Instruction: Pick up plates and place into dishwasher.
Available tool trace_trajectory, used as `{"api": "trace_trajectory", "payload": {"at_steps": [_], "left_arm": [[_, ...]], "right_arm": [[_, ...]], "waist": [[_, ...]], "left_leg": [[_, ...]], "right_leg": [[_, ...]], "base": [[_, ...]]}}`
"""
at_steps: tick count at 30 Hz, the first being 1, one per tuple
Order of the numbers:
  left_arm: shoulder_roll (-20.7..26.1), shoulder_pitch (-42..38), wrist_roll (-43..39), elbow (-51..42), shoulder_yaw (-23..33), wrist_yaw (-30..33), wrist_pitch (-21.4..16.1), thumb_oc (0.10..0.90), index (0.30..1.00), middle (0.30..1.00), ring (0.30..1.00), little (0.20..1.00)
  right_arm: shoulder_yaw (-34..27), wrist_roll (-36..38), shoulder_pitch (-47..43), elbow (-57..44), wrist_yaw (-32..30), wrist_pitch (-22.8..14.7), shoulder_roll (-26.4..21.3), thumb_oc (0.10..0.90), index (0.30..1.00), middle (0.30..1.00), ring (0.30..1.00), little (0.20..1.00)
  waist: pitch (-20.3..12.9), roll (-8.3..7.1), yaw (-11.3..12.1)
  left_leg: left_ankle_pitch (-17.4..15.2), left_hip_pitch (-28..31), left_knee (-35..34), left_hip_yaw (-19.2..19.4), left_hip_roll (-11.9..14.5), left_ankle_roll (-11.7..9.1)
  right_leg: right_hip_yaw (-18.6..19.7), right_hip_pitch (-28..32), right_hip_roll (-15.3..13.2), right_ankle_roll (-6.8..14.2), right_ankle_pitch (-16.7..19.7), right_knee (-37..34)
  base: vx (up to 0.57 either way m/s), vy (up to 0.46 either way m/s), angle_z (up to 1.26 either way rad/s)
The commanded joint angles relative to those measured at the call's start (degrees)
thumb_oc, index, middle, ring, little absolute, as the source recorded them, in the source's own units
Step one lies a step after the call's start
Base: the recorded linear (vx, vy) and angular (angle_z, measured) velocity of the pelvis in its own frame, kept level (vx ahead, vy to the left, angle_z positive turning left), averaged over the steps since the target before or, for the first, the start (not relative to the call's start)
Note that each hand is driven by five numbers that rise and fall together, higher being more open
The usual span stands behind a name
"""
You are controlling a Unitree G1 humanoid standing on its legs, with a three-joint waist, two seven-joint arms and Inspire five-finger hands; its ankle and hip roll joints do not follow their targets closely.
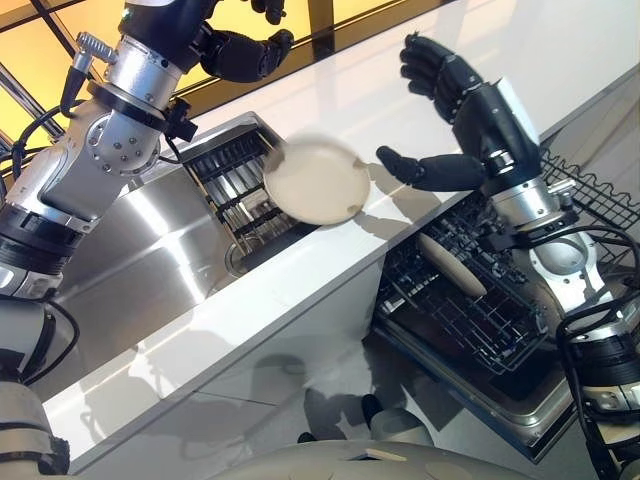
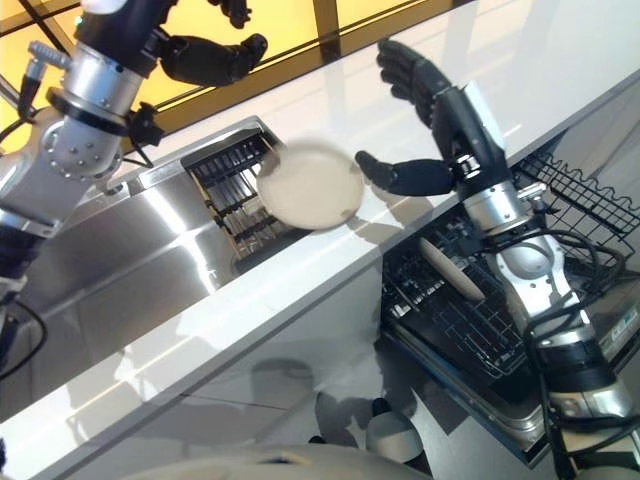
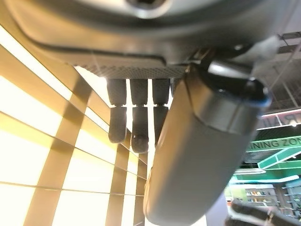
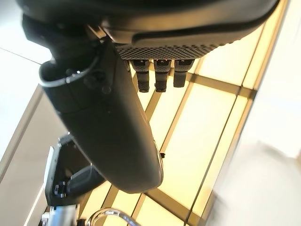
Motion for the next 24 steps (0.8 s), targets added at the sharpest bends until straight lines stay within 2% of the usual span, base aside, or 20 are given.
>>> {"api": "trace_trajectory", "payload": {"at_steps": [1, 9, 15, 16, 17, 24], "left_arm": [[-0.14, -9.46, -4.38, 6.07, 0.43, 2.81, 1.06, 0.100, 0.300, 0.300, 0.300, 0.200], [-1.75, -11.90, -3.60, 10.13, -2.40, 1.67, 2.07, 0.100, 0.300, 0.300, 0.300, 0.200], [-1.11, -11.67, -2.54, 11.59, -2.72, 0.50, 2.01, 0.100, 0.300, 0.300, 0.300, 0.200], [-1.02, -11.62, -2.36, 11.73, -2.78, 0.31, 2.09, 0.185, 0.373, 0.373, 0.373, 0.285], [-0.29, -11.43, -3.15, 12.09, -3.06, -0.89, 2.86, 0.800, 0.900, 0.900, 0.900, 0.900], [0.69, -8.08, -2.59, 14.08, -1.59, -3.31, 1.89, 0.800, 0.900, 0.900, 0.900, 0.900]], "right_arm": [[-2.13, 2.48, -7.54, -3.07, -0.65, -3.99, -0.17, 0.800, 0.900, 0.900, 0.900, 0.900], [-2.57, 0.95, -7.16, -2.39, -2.14, -4.02, 0.02, 0.800, 0.900, 0.900, 0.900, 0.900], [-3.96, 0.49, -5.77, -2.52, -1.89, -4.36, -0.44, 0.800, 0.900, 0.900, 0.900, 0.900], [-4.08, 0.39, -5.61, -2.50, -2.01, -4.47, -0.48, 0.800, 0.900, 0.900, 0.900, 0.900], [-4.63, 0.39, -5.03, -2.56, -2.16, -4.75, -0.82, 0.800, 0.900, 0.900, 0.900, 0.900], [-6.36, 0.55, -4.00, -2.49, -1.95, -5.01, -1.50, 0.800, 0.900, 0.900, 0.900, 0.900]], "waist": [[-6.99, 0.20, 0.45], [-6.66, 0.22, -0.29], [-6.61, 0.37, -0.69], [-6.60, 0.38, -0.71], [-6.54, 0.44, -0.74], [-6.32, 0.41, -0.58]], "left_leg": [[-2.54, -0.54, 0.51, -2.39, -0.75, -0.83], [-2.86, -0.43, 0.64, -2.02, -0.82, -0.52], [-3.02, -0.40, 0.70, -1.63, -0.88, -0.45], [-3.03, -0.40, 0.69, -1.59, -0.87, -0.46], [-3.02, -0.44, 0.75, -1.53, -0.83, -0.53], [-3.00, -0.53, 0.85, -1.71, -0.79, -0.47]], "right_leg": [[-1.10, -1.45, 0.63, 5.79, -1.85, 2.25], [-0.70, -1.77, 0.54, 5.88, -1.75, 2.53], [-0.31, -1.89, 0.45, 6.01, -1.56, 2.46], [-0.30, -1.89, 0.43, 6.04, -1.54, 2.44], [-0.29, -1.97, 0.39, 6.12, -1.50, 2.48], [-0.46, -1.99, 0.36, 5.99, -1.44, 2.49]], "base": [[0.00, 0.000, 0.00], [0.00, 0.000, 0.00], [0.00, 0.000, 0.00], [0.00, 0.000, 0.00], [0.00, 0.000, 0.00], [0.00, 0.000, 0.00]]}}
